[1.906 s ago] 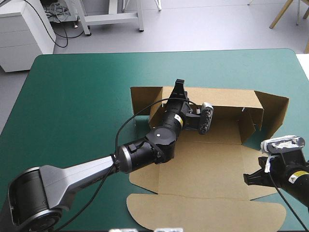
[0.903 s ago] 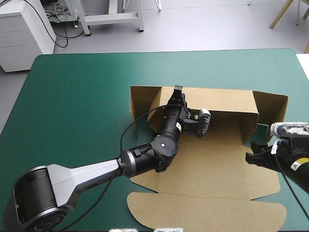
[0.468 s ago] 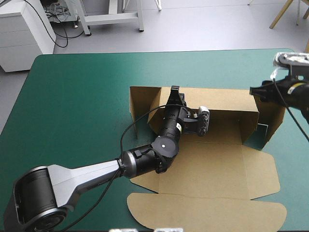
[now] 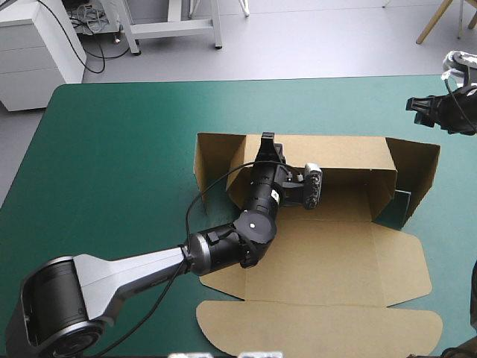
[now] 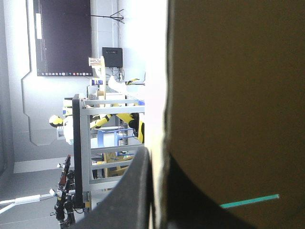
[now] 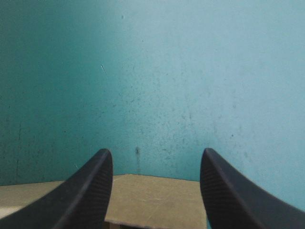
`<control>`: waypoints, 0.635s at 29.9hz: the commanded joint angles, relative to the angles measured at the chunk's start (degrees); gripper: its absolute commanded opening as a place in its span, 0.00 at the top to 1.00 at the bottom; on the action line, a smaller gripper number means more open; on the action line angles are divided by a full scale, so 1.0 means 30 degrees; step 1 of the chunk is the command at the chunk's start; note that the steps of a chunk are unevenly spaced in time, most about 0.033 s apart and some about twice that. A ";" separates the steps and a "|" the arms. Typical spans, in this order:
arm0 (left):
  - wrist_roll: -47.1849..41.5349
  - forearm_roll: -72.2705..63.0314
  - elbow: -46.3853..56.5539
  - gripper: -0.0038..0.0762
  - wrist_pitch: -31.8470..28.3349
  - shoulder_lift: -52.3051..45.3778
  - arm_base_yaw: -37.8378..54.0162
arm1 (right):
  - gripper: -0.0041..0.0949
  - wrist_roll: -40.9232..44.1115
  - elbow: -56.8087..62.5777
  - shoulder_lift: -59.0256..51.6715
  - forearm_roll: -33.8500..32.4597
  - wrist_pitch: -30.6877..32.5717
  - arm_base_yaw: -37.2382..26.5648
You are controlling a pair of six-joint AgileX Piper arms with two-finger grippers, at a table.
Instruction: Fold the box
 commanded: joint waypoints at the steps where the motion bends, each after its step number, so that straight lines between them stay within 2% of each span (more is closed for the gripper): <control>1: -0.0468 -0.0345 -0.0272 0.96 0.1001 -0.0920 0.0003 | 0.45 -0.1263 -0.0676 0.0159 0.1083 -0.0554 -0.0442; 8: -0.0781 -0.0345 -0.0272 0.96 0.1036 -0.0920 0.0003 | 0.45 -0.2923 -0.0397 0.1284 0.1310 0.1534 -0.0442; 19: -0.1303 -0.0387 -0.0272 0.96 0.1113 -0.0920 0.0003 | 0.45 -0.4206 0.3168 -0.1477 0.1083 0.1610 -0.0442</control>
